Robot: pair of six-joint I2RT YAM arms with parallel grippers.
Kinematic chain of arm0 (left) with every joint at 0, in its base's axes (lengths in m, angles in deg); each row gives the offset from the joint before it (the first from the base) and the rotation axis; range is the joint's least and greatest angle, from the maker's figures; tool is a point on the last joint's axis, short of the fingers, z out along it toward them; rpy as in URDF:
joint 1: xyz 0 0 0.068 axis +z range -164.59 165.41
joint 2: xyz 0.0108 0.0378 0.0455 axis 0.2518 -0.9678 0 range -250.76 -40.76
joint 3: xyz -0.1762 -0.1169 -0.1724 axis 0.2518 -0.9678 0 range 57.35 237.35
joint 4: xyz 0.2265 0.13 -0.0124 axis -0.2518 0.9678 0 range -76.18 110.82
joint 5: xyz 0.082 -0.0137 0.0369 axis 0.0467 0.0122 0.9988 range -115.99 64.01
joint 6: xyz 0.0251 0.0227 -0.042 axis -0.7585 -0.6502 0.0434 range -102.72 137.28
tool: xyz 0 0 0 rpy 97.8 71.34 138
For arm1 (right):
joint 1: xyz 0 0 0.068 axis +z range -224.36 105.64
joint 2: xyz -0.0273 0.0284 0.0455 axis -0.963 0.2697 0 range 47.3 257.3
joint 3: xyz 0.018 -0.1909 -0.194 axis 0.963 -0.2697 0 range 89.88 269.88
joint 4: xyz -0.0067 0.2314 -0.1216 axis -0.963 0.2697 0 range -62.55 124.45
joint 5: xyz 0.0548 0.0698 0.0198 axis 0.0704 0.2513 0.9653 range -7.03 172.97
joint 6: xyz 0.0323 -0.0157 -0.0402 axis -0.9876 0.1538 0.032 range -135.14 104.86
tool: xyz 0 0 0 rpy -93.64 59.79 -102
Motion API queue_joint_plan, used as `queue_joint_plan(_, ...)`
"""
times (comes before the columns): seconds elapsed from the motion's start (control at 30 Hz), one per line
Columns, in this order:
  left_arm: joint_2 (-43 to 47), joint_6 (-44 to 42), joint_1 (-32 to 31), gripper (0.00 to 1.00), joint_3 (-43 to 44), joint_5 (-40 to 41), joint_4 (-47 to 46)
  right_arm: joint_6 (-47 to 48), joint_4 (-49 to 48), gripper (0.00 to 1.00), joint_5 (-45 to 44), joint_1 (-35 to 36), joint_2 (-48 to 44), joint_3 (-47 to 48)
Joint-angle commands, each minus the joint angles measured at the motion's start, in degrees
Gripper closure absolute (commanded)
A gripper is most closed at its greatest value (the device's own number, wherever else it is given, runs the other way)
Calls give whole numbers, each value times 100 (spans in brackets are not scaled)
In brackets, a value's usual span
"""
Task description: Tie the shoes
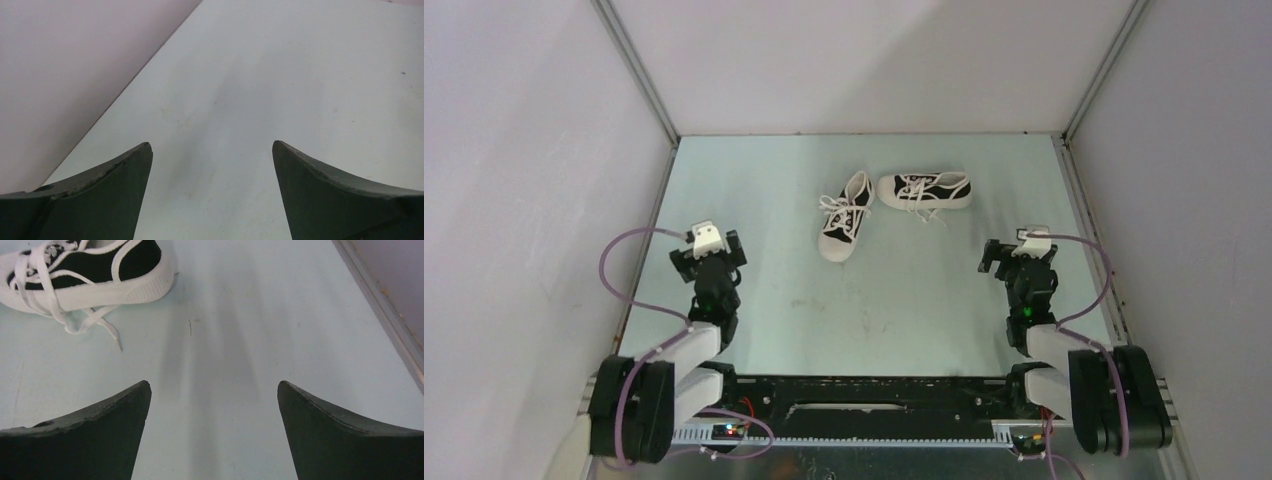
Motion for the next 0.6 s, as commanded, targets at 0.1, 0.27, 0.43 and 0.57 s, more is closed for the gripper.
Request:
queue_joint_plan(0.1,-1160,-52,586,1,316,-1527,-1597,421,-2025,1,79,55,1210,79)
queue_joint_plan(0.27,-1374,148,1085,0,340,-2383,-1596,331,-1322,3,378,-108,1585,635)
queue_joint_plan(0.43,-1412,160,1122,0,322,-2416,-1726,43,-1040,1,294,-299,1616,797)
queue_joint_plan(0.57,-1378,129,1115,0,301,-2459,-1726,34,-1007,1,211,-300,1615,804)
